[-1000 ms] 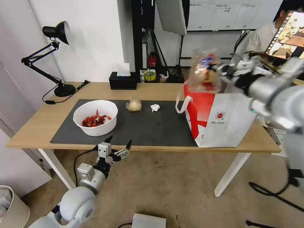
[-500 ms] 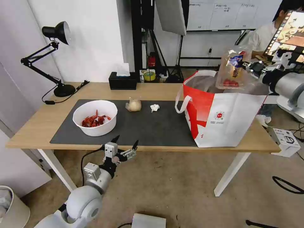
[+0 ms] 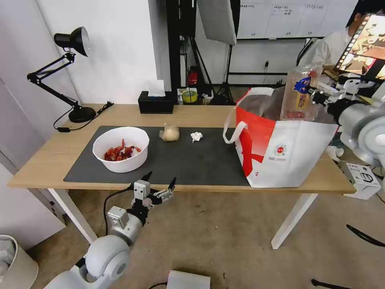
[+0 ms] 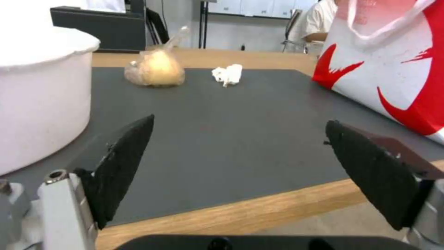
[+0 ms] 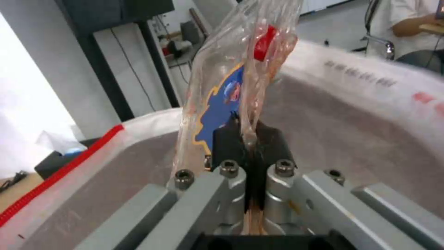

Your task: Pick up the trash from the table and place it into the takeout bag.

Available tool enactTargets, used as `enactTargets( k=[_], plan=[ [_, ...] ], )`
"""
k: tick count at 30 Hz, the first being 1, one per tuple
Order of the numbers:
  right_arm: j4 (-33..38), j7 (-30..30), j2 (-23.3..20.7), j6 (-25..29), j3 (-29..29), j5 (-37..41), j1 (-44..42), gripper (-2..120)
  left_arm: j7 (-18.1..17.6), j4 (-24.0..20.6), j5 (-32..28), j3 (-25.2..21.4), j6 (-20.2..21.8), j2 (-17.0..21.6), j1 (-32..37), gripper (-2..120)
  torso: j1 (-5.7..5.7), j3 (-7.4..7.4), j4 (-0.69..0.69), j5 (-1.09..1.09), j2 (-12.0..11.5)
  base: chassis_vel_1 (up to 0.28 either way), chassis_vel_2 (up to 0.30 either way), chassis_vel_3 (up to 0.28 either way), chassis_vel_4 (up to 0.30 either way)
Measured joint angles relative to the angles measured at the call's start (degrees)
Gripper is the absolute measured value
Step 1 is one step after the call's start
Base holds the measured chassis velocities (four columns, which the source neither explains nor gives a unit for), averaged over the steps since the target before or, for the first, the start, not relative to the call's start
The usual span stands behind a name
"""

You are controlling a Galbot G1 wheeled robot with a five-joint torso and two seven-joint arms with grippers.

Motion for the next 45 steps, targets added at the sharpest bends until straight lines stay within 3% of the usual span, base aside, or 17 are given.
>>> enactTargets(
  k=[15, 21, 34, 45],
  plan=[
    [-0.8, 2.8, 1.2, 2.8, -1.8, 7.8, 4.6, 0, 0.0, 0.3, 0.1, 0.1, -0.1, -0.5, 0.3, 100, 0.00, 0.00, 0.00, -0.01, 0.0, 0.000, 0.000, 0.000, 0.000],
    [-2.1, 2.9, 1.4, 2.9, -3.7, 7.1, 6.2, 0, 0.0, 0.3, 0.5, 0.1, -0.2, -0.7, 0.8, 100, 0.00, 0.00, 0.00, 0.00, 0.0, 0.000, 0.000, 0.000, 0.000],
    [-1.6, 1.4, 1.8, 3.2, -3.9, 2.6, 3.2, 0, 0.0, 0.0, 0.6, 0.0, -0.3, -0.8, 1.1, 100, 0.00, 0.01, 0.00, 0.01, 0.0, 0.000, 0.000, 0.000, 0.000],
    [0.8, 4.2, 1.4, 3.2, -1.0, 7.1, -0.5, 0, 0.0, -0.3, 1.1, 0.2, -0.6, -0.8, 1.5, 100, 0.00, 0.00, 0.00, 0.00, 0.0, 0.000, 0.000, 0.000, 0.000]
  ],
)
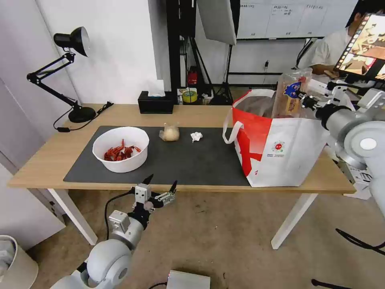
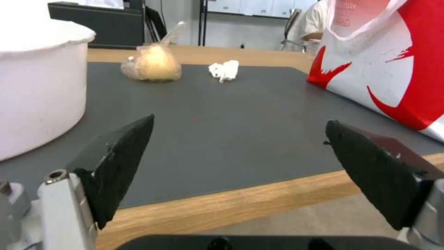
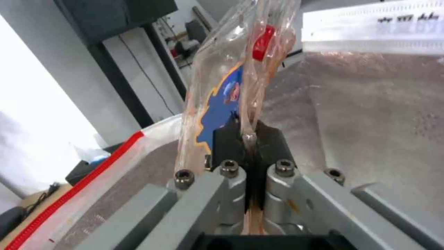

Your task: Pick up the trash from the table and place it into the takeout bag.

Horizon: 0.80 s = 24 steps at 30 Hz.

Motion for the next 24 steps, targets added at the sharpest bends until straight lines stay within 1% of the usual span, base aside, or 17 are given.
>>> enactTargets(
  k=[9, 10, 11, 13, 14, 15, 17, 18, 21, 22, 24],
  plan=[
    [0.9, 1.9, -0.1, -0.3, 0.6, 4.1, -0.4, 0, 0.0, -0.3, 0.0, 0.0, 0.0, 0.1, 0.1, 100, 0.00, 0.00, 0.00, 0.00, 0.0, 0.000, 0.000, 0.000, 0.000],
    [1.2, 2.4, -0.1, -0.9, 1.0, 5.7, -0.4, 2, 0.0, -0.4, 0.1, 0.0, 0.0, 0.1, 0.1, 100, 0.00, 0.00, 0.00, 0.00, 0.0, 0.000, 0.000, 0.000, 0.000],
    [1.2, 2.4, -0.1, -0.9, 1.0, 5.7, -0.4, 2, 0.0, -0.4, 0.1, 0.0, 0.0, 0.1, 0.1, 100, 0.00, 0.00, 0.00, 0.00, 0.0, 0.000, 0.000, 0.000, 0.000],
    [1.7, 3.1, -0.1, -1.6, 1.5, 7.9, -0.5, 10, 0.0, -0.4, 0.1, 0.1, 0.0, 0.2, 0.1, 100, 0.00, 0.00, 0.00, 0.00, 0.0, 0.000, 0.000, 0.000, 0.000],
    [1.8, 3.5, -0.2, -1.8, 1.7, 9.1, -0.6, 17, 0.0, -0.4, 0.1, 0.1, 0.0, 0.2, 0.0, 100, 0.00, 0.00, 0.00, 0.00, 0.0, 0.000, 0.000, 0.000, 0.000],
    [1.8, 3.5, -0.2, -1.8, 1.7, 9.1, -0.6, 17, 0.0, -0.4, 0.1, 0.1, 0.0, 0.2, 0.0, 100, 0.00, 0.00, 0.00, 0.00, 0.0, 0.000, 0.000, 0.000, 0.000],
    [1.8, 3.9, -0.2, -1.9, 1.8, 9.8, -0.8, 25, 0.0, -0.3, 0.0, 0.2, 0.0, 0.2, -0.1, 100, 0.00, 0.00, 0.00, 0.00, 0.0, 0.000, 0.000, 0.000, 0.000],
    [1.8, 3.9, -0.2, -1.9, 1.8, 9.8, -0.8, 25, 0.0, -0.3, 0.0, 0.2, 0.0, 0.2, -0.1, 100, 0.00, 0.00, 0.00, 0.00, 0.0, 0.000, 0.000, 0.000, 0.000],
    [1.9, 4.0, -0.3, -1.9, 1.8, 9.9, -1.0, 40, -0.1, -0.3, 0.0, 0.2, 0.0, 0.3, -0.1, 100, 0.00, 0.00, 0.00, 0.00, 0.0, 0.000, 0.000, 0.000, 0.000],
    [1.9, 4.0, -0.3, -1.9, 1.8, 9.9, -1.0, 40, -0.1, -0.3, 0.0, 0.2, 0.0, 0.3, -0.1, 100, 0.00, 0.00, 0.00, 0.00, 0.0, 0.000, 0.000, 0.000, 0.000],
    [2.1, 4.0, -0.4, -2.0, 1.8, 9.9, -0.9, 52, -0.1, -0.3, -0.2, 0.2, 0.0, 0.5, -0.1, 100, 0.00, 0.00, 0.00, 0.00, 0.0, 0.000, 0.000, 0.000, 0.000]
  ],
)
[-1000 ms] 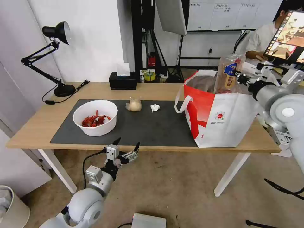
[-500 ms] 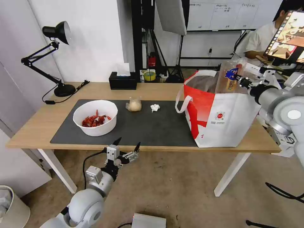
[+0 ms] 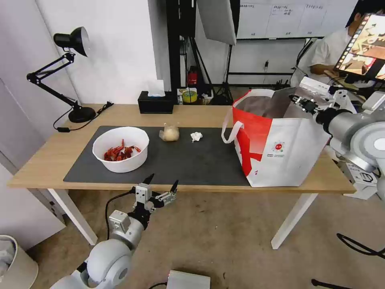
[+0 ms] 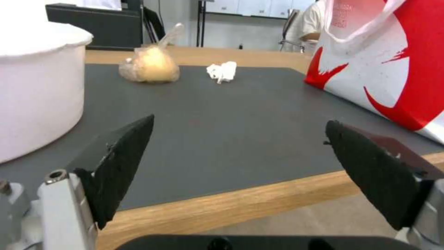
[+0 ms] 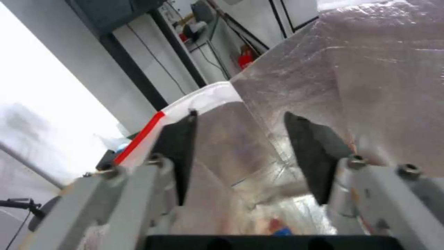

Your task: Pick up the trash from the table and place it into the takeout bag.

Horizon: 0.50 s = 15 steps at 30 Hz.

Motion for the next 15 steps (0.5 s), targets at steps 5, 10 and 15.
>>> enactTargets(
  k=[5, 10, 15],
  plan=[
    [1.2, -0.8, -0.8, 0.0, -0.4, -2.0, 0.4, 68, 0.1, 0.0, -0.4, -0.4, -0.9, 0.3, -0.1, 100, 0.00, 0.00, 0.00, 0.00, 0.0, 0.000, 0.000, 0.000, 0.000],
    [4.7, -3.6, -3.7, -0.6, -3.2, -16.3, 0.3, 88, 0.4, -0.1, -1.1, -0.6, -1.6, 0.6, -0.2, 100, 0.00, 0.00, 0.00, 0.00, 0.0, 0.000, 0.000, 0.000, 0.000],
    [9.2, -9.4, -6.5, -0.3, -2.8, -19.7, -1.4, 99, 0.4, -0.3, -1.1, -0.7, -1.5, 0.3, -0.2, 100, 0.00, 0.00, 0.00, -0.01, 0.0, 0.000, 0.000, 0.000, 0.000]
  ],
)
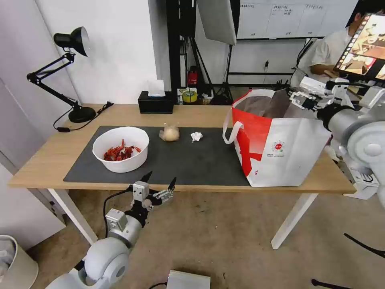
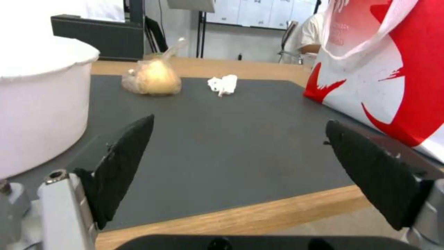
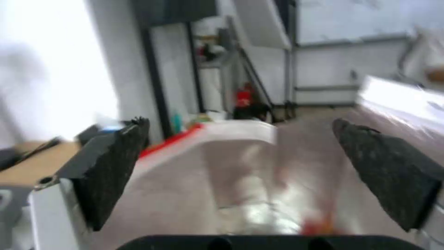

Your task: Pick up the trash from the table and place it into the takeout bag.

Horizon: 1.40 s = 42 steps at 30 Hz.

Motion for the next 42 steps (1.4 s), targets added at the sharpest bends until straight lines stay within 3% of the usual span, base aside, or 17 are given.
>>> enactTargets(
  k=[8, 16, 22, 27, 29, 35, 42],
  plan=[
    [9.2, -8.0, -4.9, -2.8, 3.6, 1.8, -5.4, 100, -0.1, -1.1, 0.1, -1.3, 0.0, 0.2, 1.0, 100, 0.00, 0.00, 0.00, -0.01, 0.0, 0.000, 0.000, 0.000, 0.000],
    [12.7, -9.6, -4.6, -3.0, 4.3, -1.1, -14.2, 100, -0.1, -2.1, 0.4, -2.1, 0.1, 0.1, 1.6, 100, 0.00, 0.00, 0.00, 0.01, 0.0, 0.000, 0.000, 0.000, 0.000],
    [13.2, -11.8, -0.9, 3.5, 2.4, -7.5, -22.6, 100, -0.1, -2.8, 0.6, -2.6, 0.1, 0.1, 1.9, 100, 0.00, 0.00, -0.01, 0.02, 0.0, 0.000, 0.000, 0.000, 0.000],
    [11.8, -15.9, 2.8, 12.6, 0.0, -15.6, -29.4, 100, -0.1, -3.3, 0.6, -3.4, 0.1, 0.0, 2.7, 100, 0.00, 0.00, 0.00, 0.00, 0.0, 0.000, 0.000, 0.000, 0.000],
    [11.7, -16.4, 3.2, 13.3, -0.1, -16.7, -30.2, 100, -0.1, -3.4, 0.7, -3.6, 0.1, 0.0, 3.0, 100, 0.00, 0.00, 0.00, 0.01, 0.0, 0.000, 0.000, 0.000, 0.000],
    [8.6, -19.4, 6.7, 22.6, -0.5, -30.1, -38.5, 100, 0.4, -3.3, 0.9, -4.5, -0.3, -0.1, 4.2, 100, 0.00, 0.00, -0.01, 0.01, 0.0, 0.000, 0.000, 0.000, 0.000],
    [4.9, -20.9, 9.0, 27.8, -0.5, -36.7, -43.4, 100, 1.5, -2.2, 1.4, -4.2, -0.4, -0.8, 4.3, 100, 0.00, 0.00, -0.01, 0.00, 0.0, 0.000, 0.000, 0.000, 0.000]
  ],
)
